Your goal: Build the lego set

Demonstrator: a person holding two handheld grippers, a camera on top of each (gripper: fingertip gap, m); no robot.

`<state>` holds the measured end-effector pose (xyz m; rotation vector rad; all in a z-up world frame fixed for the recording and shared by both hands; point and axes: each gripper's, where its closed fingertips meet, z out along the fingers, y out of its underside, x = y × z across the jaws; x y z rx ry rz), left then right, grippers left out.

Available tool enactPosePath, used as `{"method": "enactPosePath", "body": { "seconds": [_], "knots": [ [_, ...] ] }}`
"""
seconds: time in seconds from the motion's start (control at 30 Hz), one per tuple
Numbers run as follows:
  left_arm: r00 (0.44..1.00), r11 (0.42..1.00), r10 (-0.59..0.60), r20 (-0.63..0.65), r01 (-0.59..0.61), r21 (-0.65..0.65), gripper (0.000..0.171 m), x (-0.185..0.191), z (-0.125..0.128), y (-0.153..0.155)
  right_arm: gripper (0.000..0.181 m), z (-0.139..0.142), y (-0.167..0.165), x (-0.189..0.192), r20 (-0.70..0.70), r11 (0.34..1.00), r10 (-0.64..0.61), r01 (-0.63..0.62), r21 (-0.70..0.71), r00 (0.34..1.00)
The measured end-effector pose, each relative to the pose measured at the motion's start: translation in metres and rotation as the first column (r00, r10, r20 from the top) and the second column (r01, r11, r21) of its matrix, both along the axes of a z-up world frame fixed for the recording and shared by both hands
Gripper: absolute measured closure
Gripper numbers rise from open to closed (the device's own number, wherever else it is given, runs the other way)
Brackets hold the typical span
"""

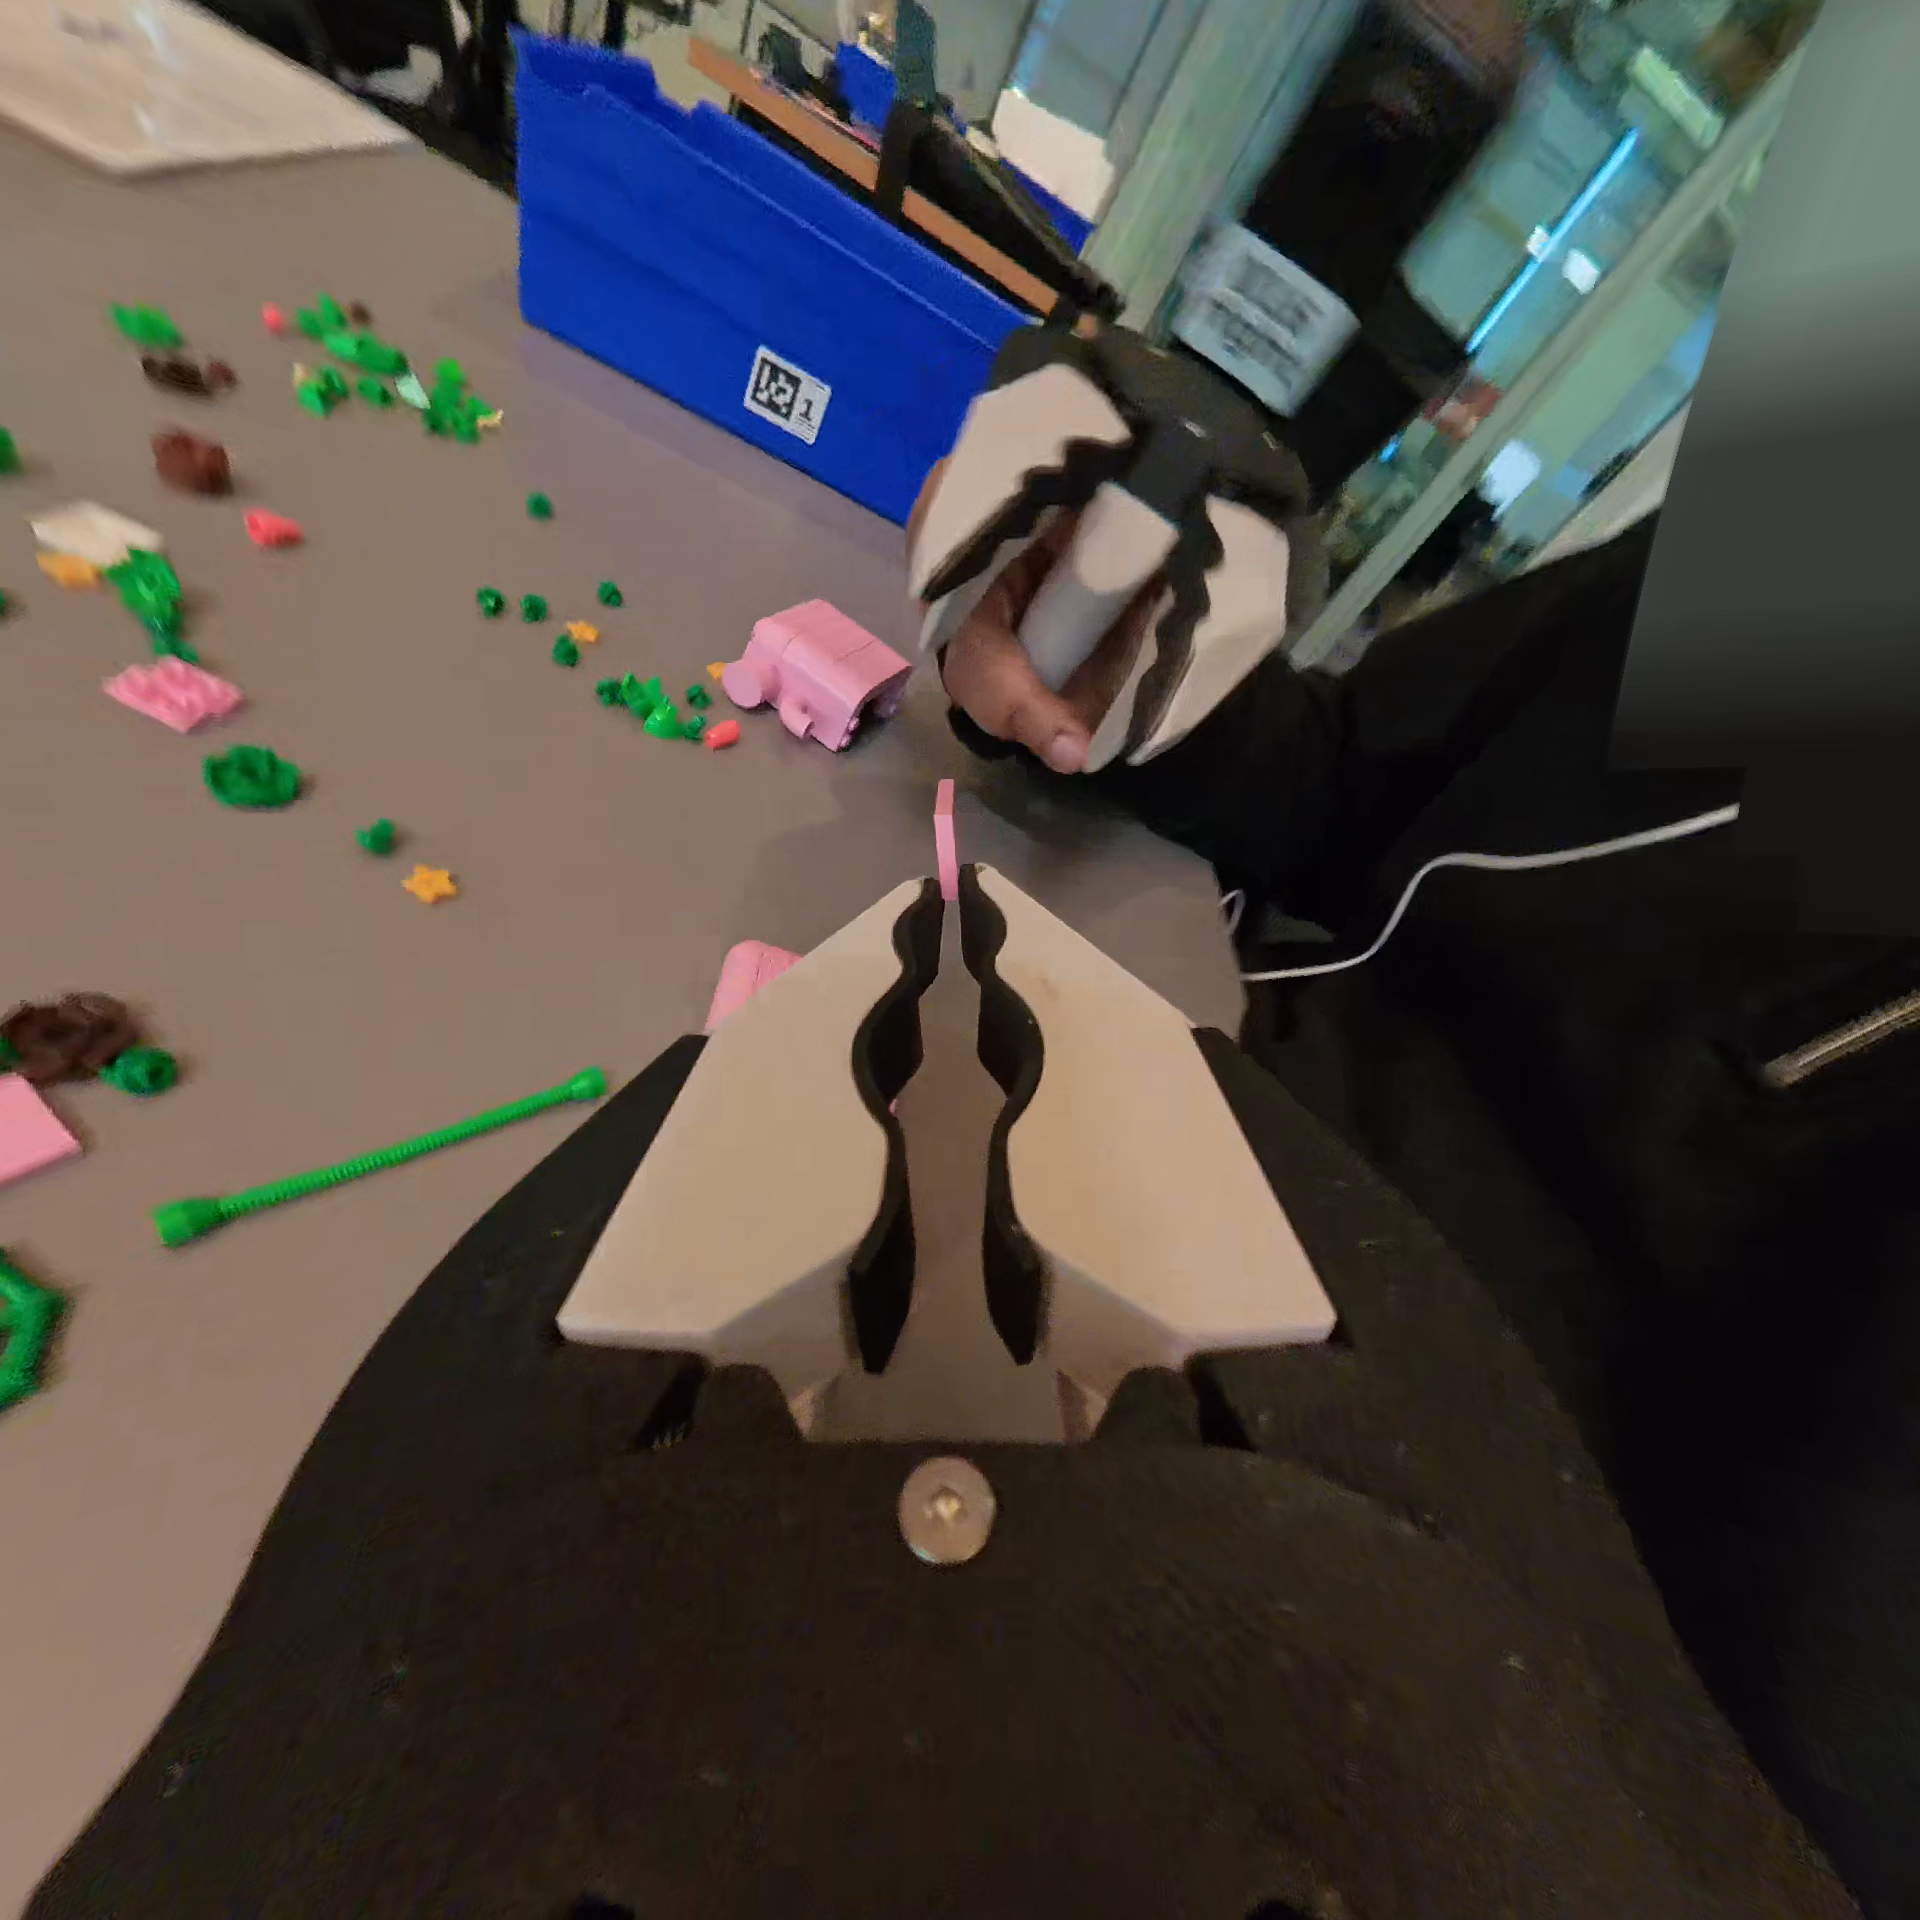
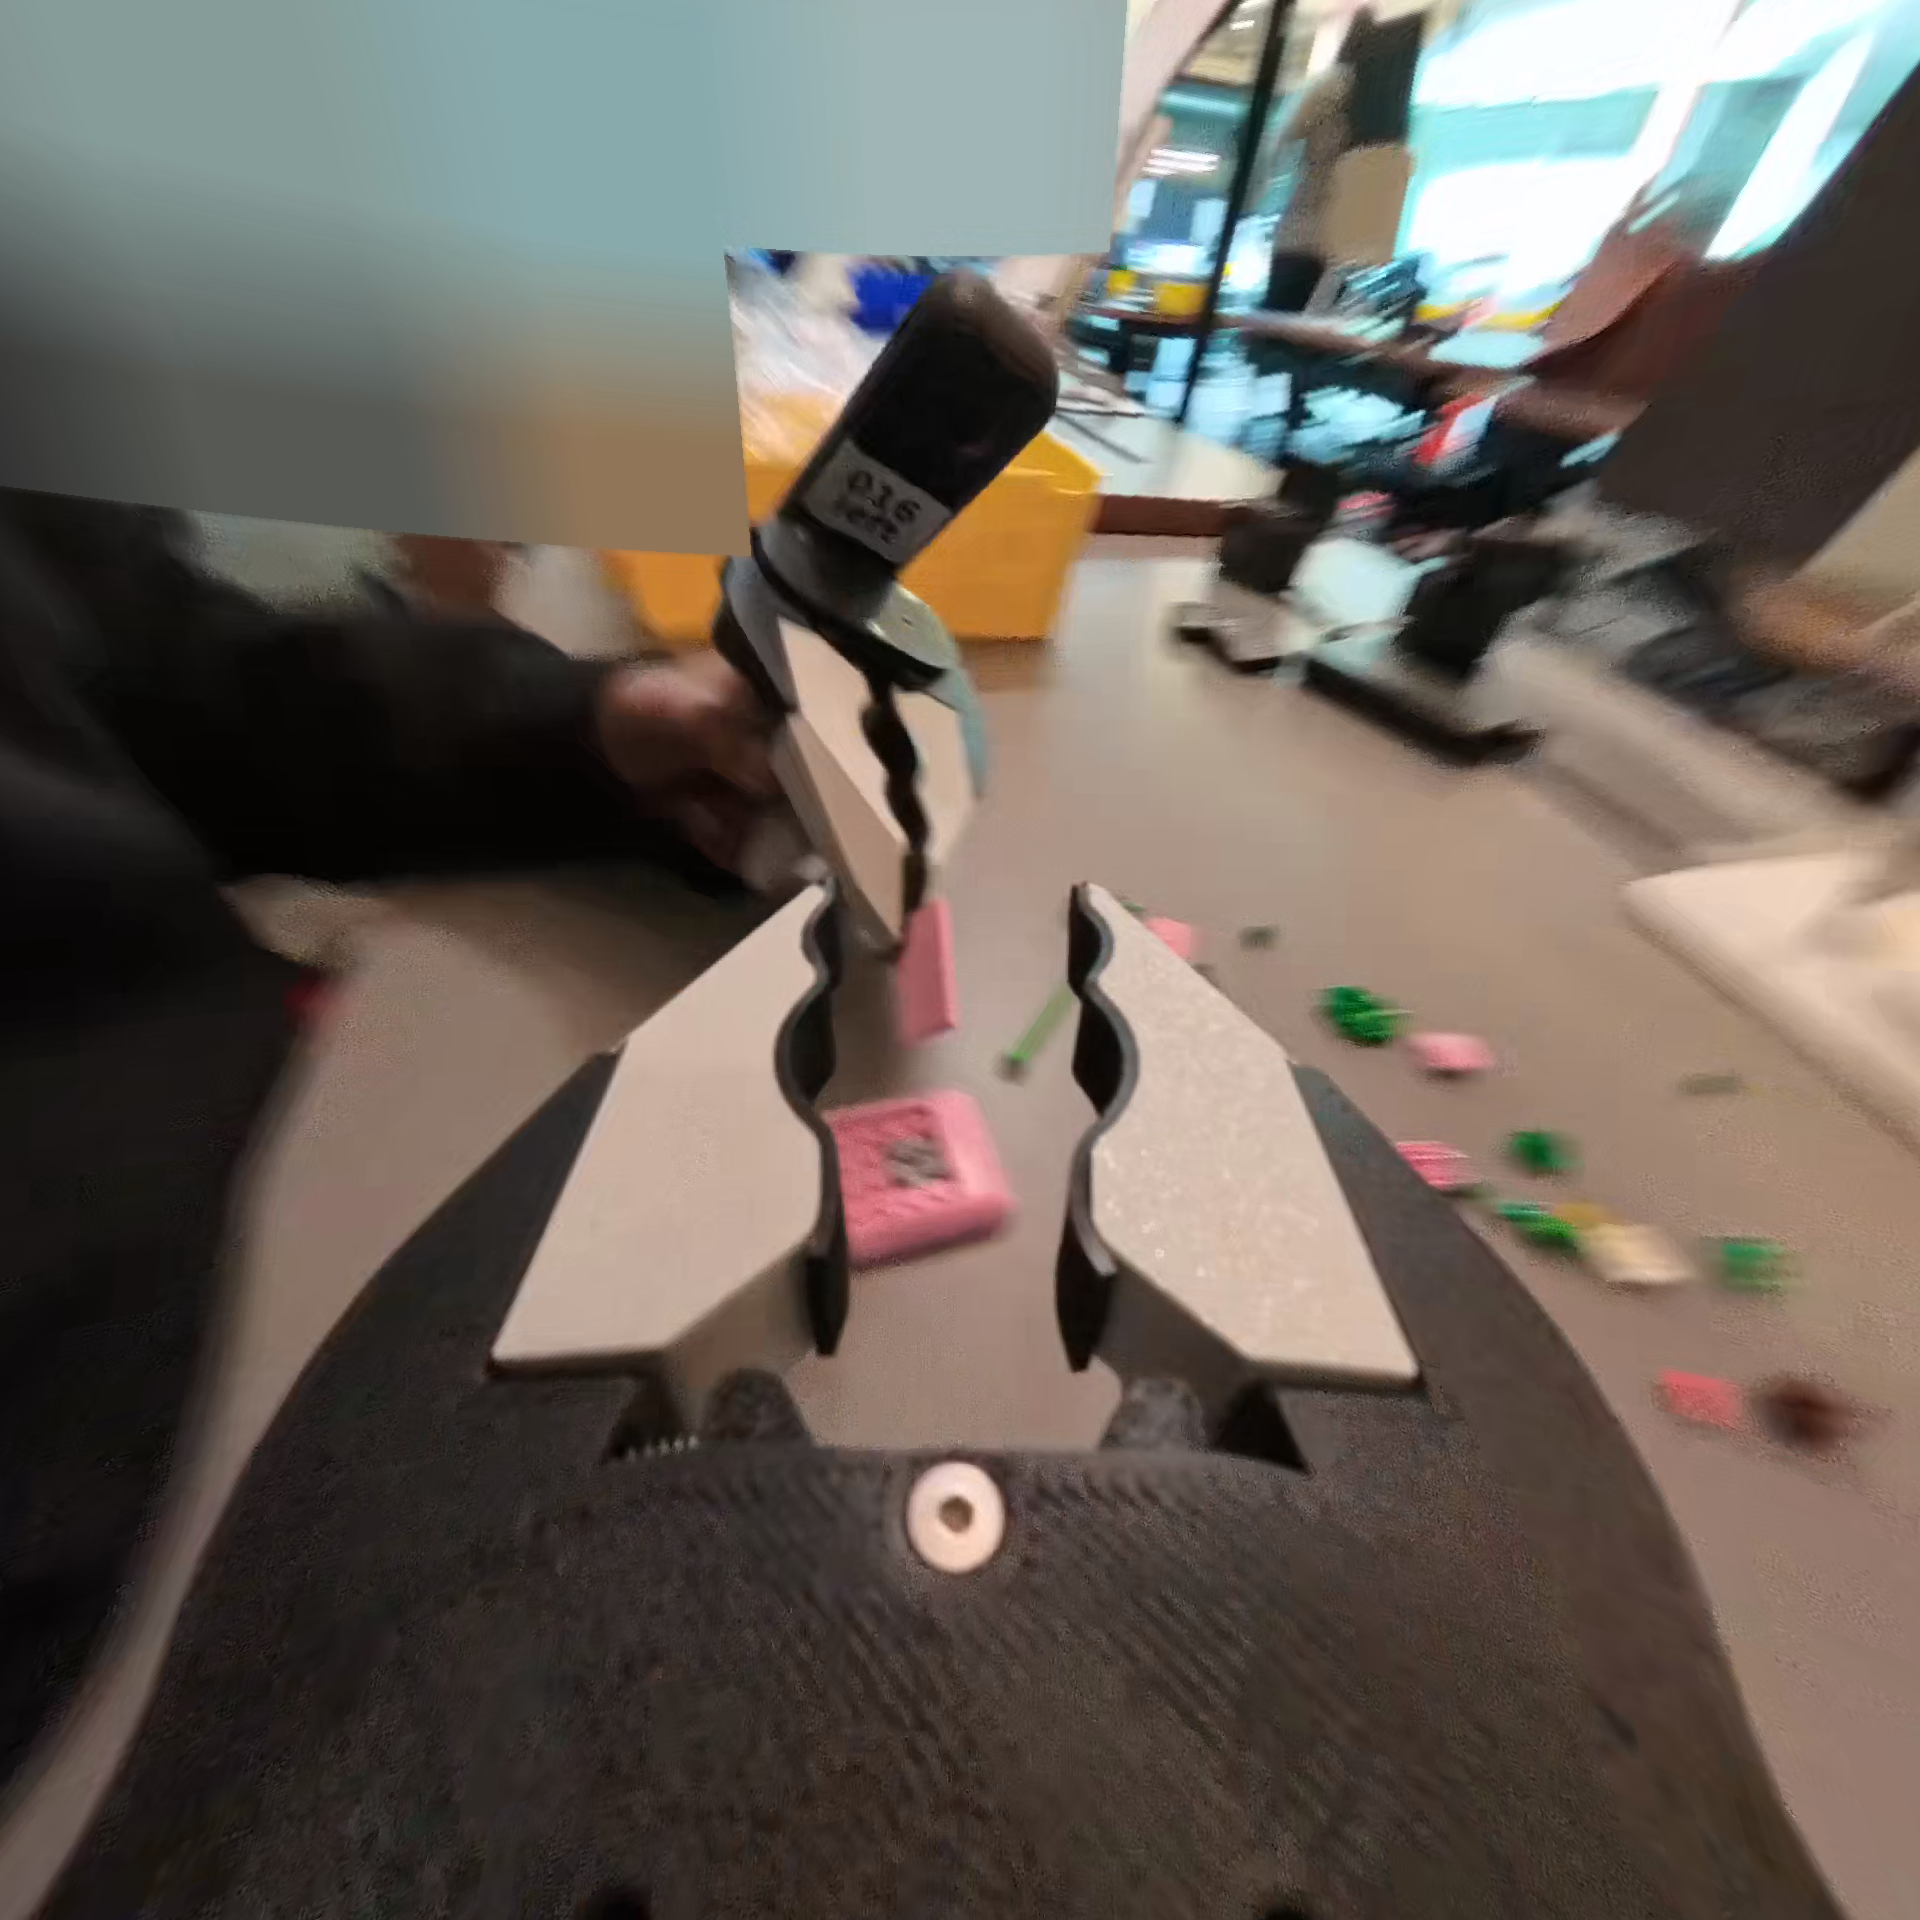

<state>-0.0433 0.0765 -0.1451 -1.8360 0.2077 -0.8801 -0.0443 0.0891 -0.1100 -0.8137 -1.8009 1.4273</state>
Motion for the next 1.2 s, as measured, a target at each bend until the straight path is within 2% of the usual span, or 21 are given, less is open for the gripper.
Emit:
{"method": "enactPosePath", "body": {
  "seconds": [0.03, 0.1, 0.2, 0.3, 0.43, 0.5, 0.57, 0.63, 0.77, 0.87, 1.03, 1.13, 1.2],
  "knots": [
    [0.997, 1.000, -0.006, 0.075, 0.007, -0.025, 0.171, -0.001, 0.001, 0.000, 0.141, -0.003, 0.003, -0.001, -0.080, 0.985, -0.059, 0.071, 0.160, 0.995],
    [0.977, 0.999, -0.004, 0.214, 0.011, -0.033, 0.171, -0.004, 0.009, 0.001, 0.145, -0.015, 0.001, -0.004, -0.185, 0.901, -0.100, 0.168, 0.400, 0.978],
    [0.967, 0.998, -0.019, 0.256, 0.034, -0.055, 0.171, -0.002, 0.007, 0.001, 0.143, -0.035, -0.007, -0.007, -0.177, 0.821, -0.105, 0.186, 0.539, 0.979],
    [0.970, 0.996, -0.039, 0.238, 0.056, -0.064, 0.171, 0.003, 0.005, 0.000, 0.166, -0.033, -0.008, -0.008, -0.189, 0.820, -0.111, 0.198, 0.537, 0.976],
    [0.971, 0.998, -0.047, 0.234, 0.056, -0.034, 0.170, 0.003, 0.009, -0.001, 0.166, -0.029, -0.006, -0.006, -0.141, 0.864, -0.114, 0.168, 0.475, 0.983],
    [0.989, 0.999, 0.033, 0.141, -0.027, -0.039, 0.147, -0.009, 0.002, 0.003, 0.166, -0.032, 0.008, -0.010, -0.089, 0.871, -0.163, 0.186, 0.456, 0.983],
    [0.989, 0.989, 0.144, -0.013, -0.145, -0.039, 0.138, -0.028, -0.008, 0.007, 0.166, -0.044, 0.031, -0.012, 0.023, 0.872, -0.240, 0.205, 0.444, 0.971],
    [0.954, 0.966, 0.256, -0.159, -0.260, -0.007, 0.138, -0.048, -0.013, 0.009, 0.166, -0.061, 0.055, -0.010, 0.181, 0.883, -0.318, 0.221, 0.415, 0.931],
    [0.890, 0.925, 0.377, -0.258, -0.377, 0.049, 0.140, -0.069, -0.011, 0.010, 0.166, -0.095, 0.074, -0.001, 0.451, 0.905, -0.396, 0.259, 0.336, 0.800],
    [0.886, 0.921, 0.384, -0.261, -0.386, 0.043, 0.142, -0.071, -0.012, 0.010, 0.166, -0.101, 0.070, 0.003, 0.476, 0.894, -0.419, 0.260, 0.366, 0.773],
    [0.869, 0.910, 0.411, -0.276, -0.410, 0.063, 0.143, -0.076, -0.010, 0.011, 0.166, -0.104, 0.059, 0.003, 0.460, 0.879, -0.421, 0.226, 0.420, 0.782],
    [0.842, 0.889, 0.455, -0.289, -0.449, 0.092, 0.141, -0.084, -0.006, 0.011, 0.165, -0.107, 0.056, 0.001, 0.457, 0.877, -0.414, 0.211, 0.431, 0.787],
    [0.806, 0.856, 0.517, -0.288, -0.496, 0.148, 0.137, -0.096, 0.004, 0.008, 0.156, -0.106, 0.057, 0.000, 0.456, 0.882, -0.408, 0.214, 0.419, 0.791]
  ]
}}
